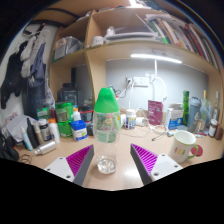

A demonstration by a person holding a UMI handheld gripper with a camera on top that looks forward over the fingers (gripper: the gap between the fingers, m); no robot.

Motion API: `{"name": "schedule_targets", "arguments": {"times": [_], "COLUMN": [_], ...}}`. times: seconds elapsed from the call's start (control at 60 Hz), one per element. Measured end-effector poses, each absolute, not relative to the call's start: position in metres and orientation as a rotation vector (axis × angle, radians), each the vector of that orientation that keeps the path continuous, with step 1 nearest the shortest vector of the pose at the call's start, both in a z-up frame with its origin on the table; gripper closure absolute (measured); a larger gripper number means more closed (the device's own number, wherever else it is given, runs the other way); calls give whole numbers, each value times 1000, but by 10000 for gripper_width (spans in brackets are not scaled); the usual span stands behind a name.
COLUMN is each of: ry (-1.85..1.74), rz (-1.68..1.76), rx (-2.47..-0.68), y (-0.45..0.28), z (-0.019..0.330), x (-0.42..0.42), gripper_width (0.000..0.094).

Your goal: Pour water

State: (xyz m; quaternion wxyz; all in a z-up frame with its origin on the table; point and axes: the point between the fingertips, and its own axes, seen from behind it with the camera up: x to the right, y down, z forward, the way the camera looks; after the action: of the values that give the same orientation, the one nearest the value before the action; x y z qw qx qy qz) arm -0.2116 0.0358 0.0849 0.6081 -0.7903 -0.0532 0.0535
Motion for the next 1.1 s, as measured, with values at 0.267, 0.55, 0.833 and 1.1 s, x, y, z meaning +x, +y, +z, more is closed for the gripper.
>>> {"name": "schedule_targets", "arguments": {"times": [0.267, 0.55, 0.833, 1.1], "ry": [-183, -162, 376, 1111], "rz": [141, 172, 766, 1501], "rx": [-1789, -1863, -1821, -1607], "y": [108, 108, 107, 111], "z": [68, 74, 174, 162], "x": [-240, -233, -167, -126], "gripper_width": [460, 604, 608, 611]}}
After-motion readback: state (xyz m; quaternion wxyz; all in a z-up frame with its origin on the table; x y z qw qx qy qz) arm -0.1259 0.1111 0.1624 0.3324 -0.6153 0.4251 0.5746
